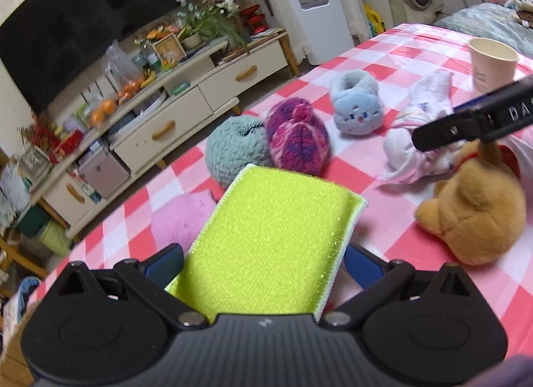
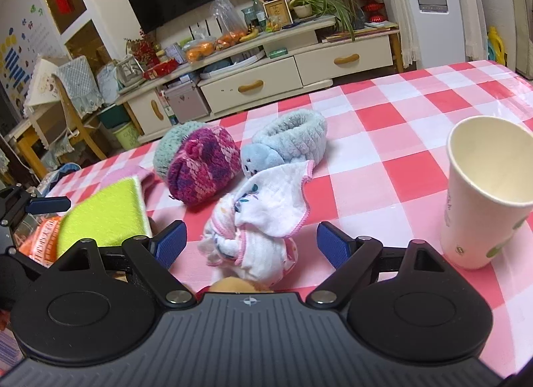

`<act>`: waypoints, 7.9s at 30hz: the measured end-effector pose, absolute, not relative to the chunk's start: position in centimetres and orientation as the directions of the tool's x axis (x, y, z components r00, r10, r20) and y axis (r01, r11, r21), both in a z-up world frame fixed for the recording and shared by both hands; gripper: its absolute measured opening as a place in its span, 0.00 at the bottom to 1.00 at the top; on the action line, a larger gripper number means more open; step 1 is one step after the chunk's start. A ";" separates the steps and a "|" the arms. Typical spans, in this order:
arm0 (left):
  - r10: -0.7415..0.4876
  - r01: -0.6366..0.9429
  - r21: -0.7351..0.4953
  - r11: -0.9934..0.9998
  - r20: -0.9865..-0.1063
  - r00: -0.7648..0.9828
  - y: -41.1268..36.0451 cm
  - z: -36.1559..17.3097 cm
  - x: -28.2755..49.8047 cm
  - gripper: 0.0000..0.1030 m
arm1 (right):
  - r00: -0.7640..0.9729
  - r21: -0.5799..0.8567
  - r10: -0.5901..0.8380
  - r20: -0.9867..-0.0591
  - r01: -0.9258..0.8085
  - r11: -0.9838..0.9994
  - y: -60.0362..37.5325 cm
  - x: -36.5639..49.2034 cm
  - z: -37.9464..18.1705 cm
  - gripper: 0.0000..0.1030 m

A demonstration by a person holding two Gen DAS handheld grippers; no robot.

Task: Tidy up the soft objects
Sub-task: 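Close left tool on green sponge while right tool grasps white cloth toy, then lift green sponge with left tool while right tool lifts white cloth toy, then carry sponge and cloth toy over the cardboard box and open both tools, then withdraw both tools from the box back over the table, then move right tool toward brown teddy bear while left tool approaches brown fuzzy ring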

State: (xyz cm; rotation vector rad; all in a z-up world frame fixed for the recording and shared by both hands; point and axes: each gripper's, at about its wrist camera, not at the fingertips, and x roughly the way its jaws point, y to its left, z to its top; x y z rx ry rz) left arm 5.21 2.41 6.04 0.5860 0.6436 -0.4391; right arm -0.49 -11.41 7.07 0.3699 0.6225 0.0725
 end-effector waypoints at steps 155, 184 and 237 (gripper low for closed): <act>0.011 -0.113 -0.140 0.984 -0.583 0.812 25.1 11.9 0.8 0.97 | 0.842 0.152 0.399 -0.363 -0.369 0.917 2.9 -3.8 13.0 1.00; -0.080 0.057 -0.057 0.997 -0.575 0.815 16.5 11.6 -0.6 0.99 | 0.899 0.174 0.249 -0.361 -0.198 0.965 0.7 -5.8 12.2 1.00; -0.125 0.198 0.041 0.979 -0.650 0.750 3.0 6.7 4.1 0.99 | 0.847 0.374 0.097 -0.522 0.125 0.919 -6.3 -5.8 7.1 1.00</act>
